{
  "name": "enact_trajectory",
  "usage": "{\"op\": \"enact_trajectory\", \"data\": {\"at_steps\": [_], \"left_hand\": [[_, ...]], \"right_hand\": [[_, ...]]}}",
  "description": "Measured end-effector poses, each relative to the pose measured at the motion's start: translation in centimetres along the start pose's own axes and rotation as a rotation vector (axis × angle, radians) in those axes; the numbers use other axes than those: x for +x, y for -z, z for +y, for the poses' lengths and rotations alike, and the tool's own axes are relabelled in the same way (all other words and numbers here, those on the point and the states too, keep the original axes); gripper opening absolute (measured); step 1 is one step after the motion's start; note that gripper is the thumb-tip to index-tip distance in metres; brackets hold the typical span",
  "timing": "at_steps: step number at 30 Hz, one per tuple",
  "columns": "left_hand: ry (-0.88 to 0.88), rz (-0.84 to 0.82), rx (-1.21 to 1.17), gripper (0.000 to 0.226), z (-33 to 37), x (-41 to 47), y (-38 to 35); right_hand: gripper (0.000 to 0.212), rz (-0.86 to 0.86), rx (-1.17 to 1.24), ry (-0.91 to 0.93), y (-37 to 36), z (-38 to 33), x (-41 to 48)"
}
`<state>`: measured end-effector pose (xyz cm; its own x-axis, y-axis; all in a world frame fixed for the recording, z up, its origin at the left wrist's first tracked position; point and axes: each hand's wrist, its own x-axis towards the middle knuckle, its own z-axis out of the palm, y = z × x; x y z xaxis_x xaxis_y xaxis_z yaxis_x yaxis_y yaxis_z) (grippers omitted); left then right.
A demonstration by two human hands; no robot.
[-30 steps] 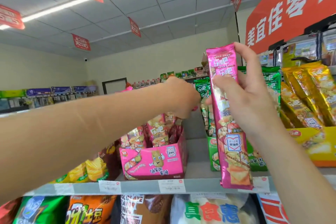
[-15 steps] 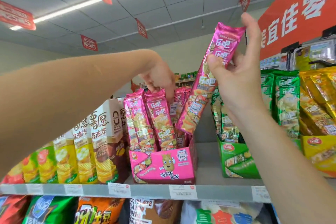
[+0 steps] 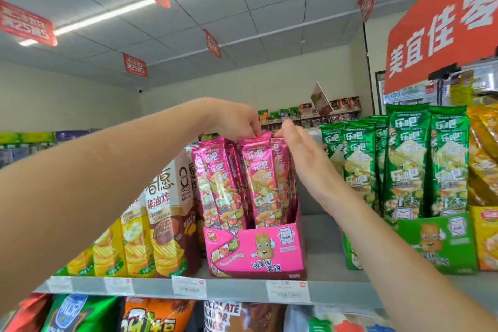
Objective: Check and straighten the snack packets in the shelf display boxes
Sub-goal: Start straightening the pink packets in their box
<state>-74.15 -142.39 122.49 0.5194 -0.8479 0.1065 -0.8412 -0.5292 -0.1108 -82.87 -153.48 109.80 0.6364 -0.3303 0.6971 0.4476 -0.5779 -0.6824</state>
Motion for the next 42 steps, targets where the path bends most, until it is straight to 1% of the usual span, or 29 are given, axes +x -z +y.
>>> {"op": "enact_trajectory", "data": {"at_steps": [1, 3, 4, 5, 7, 9, 12, 14, 15, 17, 18, 20, 21, 23, 25, 26, 29, 32, 35, 37, 40, 42], "left_hand": [[0.003, 0.0, 0.0, 0.031, 0.0, 0.0, 0.0], [0.017, 0.0, 0.004, 0.025, 0.0, 0.0, 0.1], [0.026, -0.001, -0.005, 0.021, -0.1, 0.0, 0.1], [0.039, -0.003, -0.015, 0.017, -0.2, 0.0, 0.1], [0.062, 0.002, -0.032, 0.016, -0.5, -0.1, 0.0], [0.075, 0.041, -0.055, 0.016, -1.0, -0.2, -0.1], [0.072, 0.119, -0.083, 0.003, -1.4, -0.3, -0.5], [0.066, 0.157, -0.066, 0.012, -1.6, -0.2, -0.7], [0.058, 0.176, -0.048, 0.013, -1.6, -0.2, -0.8], [0.038, 0.215, 0.003, 0.009, -1.5, 0.0, -0.9], [0.029, 0.237, 0.033, 0.008, -1.4, 0.0, -1.0], [0.019, 0.264, 0.09, 0.013, -1.2, 0.1, -1.2], [0.017, 0.266, 0.115, 0.016, -1.2, 0.1, -1.3], [0.015, 0.261, 0.15, 0.023, -1.2, 0.1, -1.4], [0.017, 0.249, 0.148, 0.026, -1.3, 0.0, -1.5], [0.018, 0.245, 0.143, 0.027, -1.4, -0.1, -1.5], [0.019, 0.237, 0.112, 0.03, -1.7, -0.3, -1.5], [0.048, 0.237, 0.097, 0.033, -2.0, -0.4, -1.5], [0.043, 0.228, 0.084, 0.026, -2.2, -0.4, -1.5], [0.028, 0.237, 0.071, 0.02, -2.1, -0.5, -1.4], [0.011, 0.269, 0.086, 0.016, -1.6, -0.5, -1.1], [-0.001, 0.292, 0.104, 0.016, -1.3, -0.5, -1.1]], "right_hand": [[0.077, -0.011, -0.071, 0.01, -0.1, -0.1, -0.3], [0.082, 0.001, -0.282, 0.027, -0.6, -0.6, -0.7], [0.08, 0.035, -0.363, 0.044, -1.0, -0.8, -0.8], [0.073, 0.087, -0.398, 0.066, -1.4, -1.0, -0.9], [0.058, 0.197, -0.388, 0.122, -1.3, -1.0, -1.0], [0.052, 0.231, -0.352, 0.134, -0.2, -0.9, -1.2], [0.052, 0.131, -0.316, 0.077, 1.5, -0.7, -1.2], [0.052, 0.069, -0.345, 0.038, 1.8, -0.6, -1.1], [0.054, 0.074, -0.373, 0.035, 1.8, -0.6, -1.0], [0.059, 0.124, -0.503, 0.097, 1.6, -1.0, -1.0], [0.058, 0.152, -0.606, 0.168, 1.3, -1.3, -1.0], [0.049, 0.18, -0.831, 0.35, 0.7, -1.8, -1.1], [0.044, 0.166, -0.929, 0.41, 0.5, -1.9, -1.0], [0.033, 0.108, -1.096, 0.436, 0.3, -2.2, -0.9], [0.023, 0.09, -1.179, 0.429, 0.3, -2.3, -0.7], [0.022, 0.098, -1.2, 0.431, 0.4, -2.5, -0.6], [0.03, 0.076, -1.245, 0.417, 0.4, -3.4, 0.0], [0.023, 0.003, -1.085, 0.346, 0.6, -4.2, 1.3], [0.034, -0.037, -1.031, 0.283, 1.1, -4.2, 2.3], [0.033, 0.021, -1.049, 0.327, 0.8, -3.9, 2.1], [0.016, 0.143, -1.099, 0.514, 0.1, -3.0, 1.5], [0.008, 0.146, -1.061, 0.568, 0.1, -2.6, 1.2]]}}
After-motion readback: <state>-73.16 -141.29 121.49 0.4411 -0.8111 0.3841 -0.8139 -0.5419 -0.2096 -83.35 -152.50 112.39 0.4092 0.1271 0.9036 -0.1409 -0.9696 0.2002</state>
